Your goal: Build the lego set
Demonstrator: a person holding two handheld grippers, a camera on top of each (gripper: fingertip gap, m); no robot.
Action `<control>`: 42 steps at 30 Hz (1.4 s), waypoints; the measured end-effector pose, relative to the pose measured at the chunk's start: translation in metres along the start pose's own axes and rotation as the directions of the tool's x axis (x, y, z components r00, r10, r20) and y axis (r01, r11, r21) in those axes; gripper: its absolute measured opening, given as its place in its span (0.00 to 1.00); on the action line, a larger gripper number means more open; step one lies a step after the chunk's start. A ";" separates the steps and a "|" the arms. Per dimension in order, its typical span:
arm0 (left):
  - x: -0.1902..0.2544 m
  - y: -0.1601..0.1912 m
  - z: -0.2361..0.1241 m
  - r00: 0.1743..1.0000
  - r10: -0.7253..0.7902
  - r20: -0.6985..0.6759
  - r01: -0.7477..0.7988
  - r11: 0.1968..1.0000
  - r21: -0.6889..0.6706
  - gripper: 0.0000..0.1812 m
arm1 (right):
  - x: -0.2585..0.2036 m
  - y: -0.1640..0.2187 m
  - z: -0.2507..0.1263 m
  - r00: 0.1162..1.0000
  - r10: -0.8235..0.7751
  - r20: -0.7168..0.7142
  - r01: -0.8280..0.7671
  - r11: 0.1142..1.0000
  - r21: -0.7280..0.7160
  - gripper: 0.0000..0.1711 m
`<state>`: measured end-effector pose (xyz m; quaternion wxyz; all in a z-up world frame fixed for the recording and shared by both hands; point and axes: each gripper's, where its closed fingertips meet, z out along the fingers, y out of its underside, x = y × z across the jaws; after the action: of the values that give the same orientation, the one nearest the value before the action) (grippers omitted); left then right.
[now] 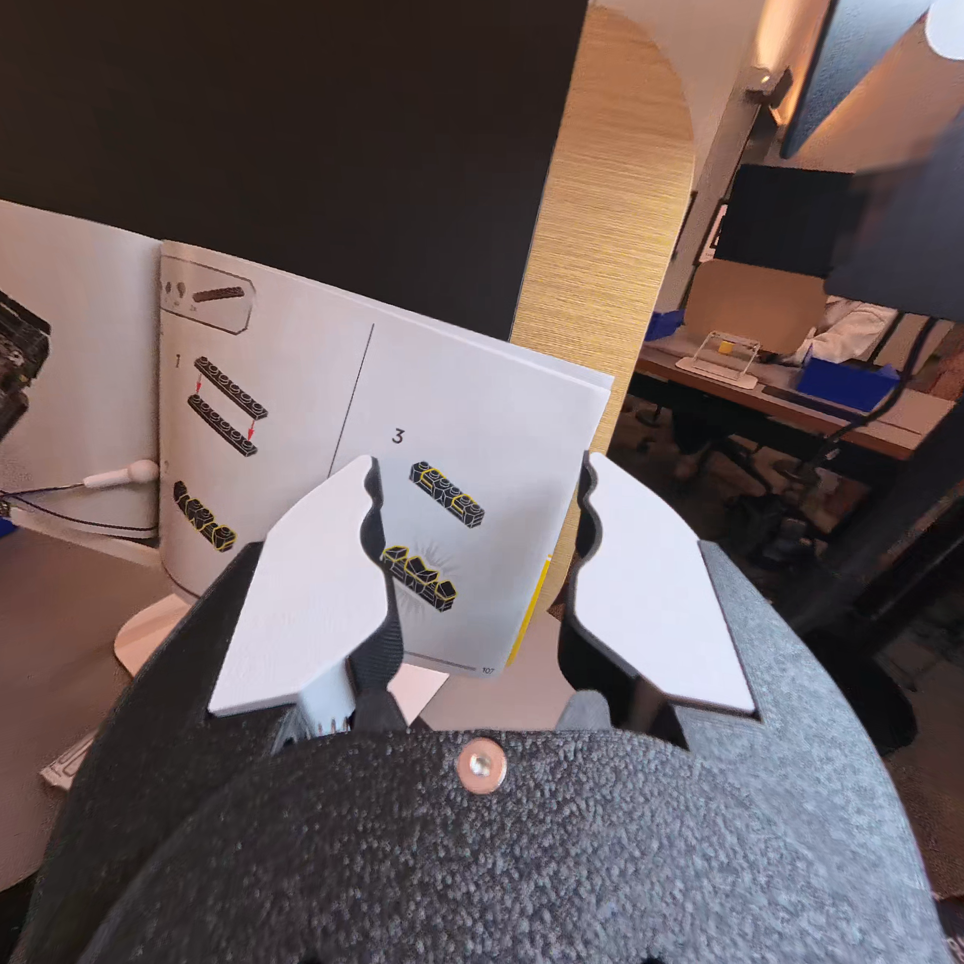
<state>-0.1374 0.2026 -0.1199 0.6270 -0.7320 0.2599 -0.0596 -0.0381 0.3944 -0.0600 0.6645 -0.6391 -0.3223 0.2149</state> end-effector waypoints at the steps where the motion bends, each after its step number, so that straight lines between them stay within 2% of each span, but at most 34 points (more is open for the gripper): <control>1: -0.012 -0.004 0.006 0.998 0.047 0.040 -0.046 0.998 -0.037 0.12 | 0.000 -0.001 -0.003 1.000 0.009 0.002 -0.009 1.000 0.011 0.41; 4: -0.039 -0.022 0.030 0.979 0.169 0.116 -0.158 0.982 -0.101 0.14 | -0.004 0.002 -0.010 1.000 0.001 0.006 -0.001 1.000 0.013 0.40; 7: -0.058 -0.014 0.057 0.932 0.336 0.139 -0.290 0.917 -0.275 0.17 | -0.009 0.008 -0.013 0.999 -0.039 0.006 0.039 0.999 -0.018 0.39; 9: -0.069 -0.005 0.068 0.893 0.425 0.149 -0.355 0.868 -0.348 0.10 | -0.010 0.012 -0.012 0.998 -0.060 0.000 0.060 0.997 -0.039 0.40; 10: -0.074 -0.005 0.071 0.864 0.476 0.165 -0.402 0.848 -0.345 0.03 | -0.009 0.012 -0.011 0.998 -0.061 -0.004 0.061 0.997 -0.042 0.41; 12: -0.077 -0.003 0.073 0.842 0.523 0.133 -0.465 0.828 -0.312 0.01 | -0.002 0.010 -0.010 0.999 -0.030 -0.011 0.030 0.999 -0.032 0.42; 18: -0.076 -0.005 0.072 0.928 0.372 -0.010 -0.367 0.911 -0.186 0.01 | 0.013 0.018 -0.002 0.989 0.136 0.055 -0.132 0.989 -0.071 0.50; 23: -0.074 -0.005 0.071 0.947 0.294 -0.133 -0.309 0.945 -0.109 0.01 | 0.000 0.030 0.010 0.945 0.267 0.188 -0.244 0.960 -0.136 0.48; 25: -0.075 -0.004 0.071 0.943 0.306 -0.134 -0.321 0.941 -0.104 0.01 | 0.003 0.031 0.007 0.944 0.283 0.172 -0.264 0.956 -0.126 0.42; 28: -0.080 0.000 0.069 0.943 0.318 -0.101 -0.329 0.936 -0.126 0.02 | -0.001 0.032 -0.010 0.962 0.246 0.120 -0.234 0.967 -0.106 0.36; 33: -0.086 0.001 0.070 0.936 0.346 -0.062 -0.351 0.926 -0.137 0.01 | -0.006 0.032 -0.021 0.982 0.185 0.043 -0.181 0.980 -0.088 0.40; 37: -0.087 0.000 0.070 0.906 0.423 -0.017 -0.420 0.894 -0.158 0.01 | -0.010 -0.002 -0.039 0.996 -0.026 -0.082 0.028 0.999 0.018 0.41; 40: -0.087 -0.001 0.071 0.915 0.404 0.009 -0.397 0.903 -0.165 0.01 | -0.035 -0.010 -0.034 0.979 -0.185 -0.081 0.186 0.983 0.000 0.47; 42: -0.087 -0.001 0.072 0.924 0.383 0.020 -0.374 0.911 -0.172 0.01 | -0.035 -0.007 -0.025 0.975 -0.200 -0.095 0.197 0.980 -0.040 0.48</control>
<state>-0.1823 0.3062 -0.1133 0.5707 -0.7184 0.3839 0.1040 -0.0459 0.3520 -0.0577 0.6878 -0.6236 -0.3546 0.1111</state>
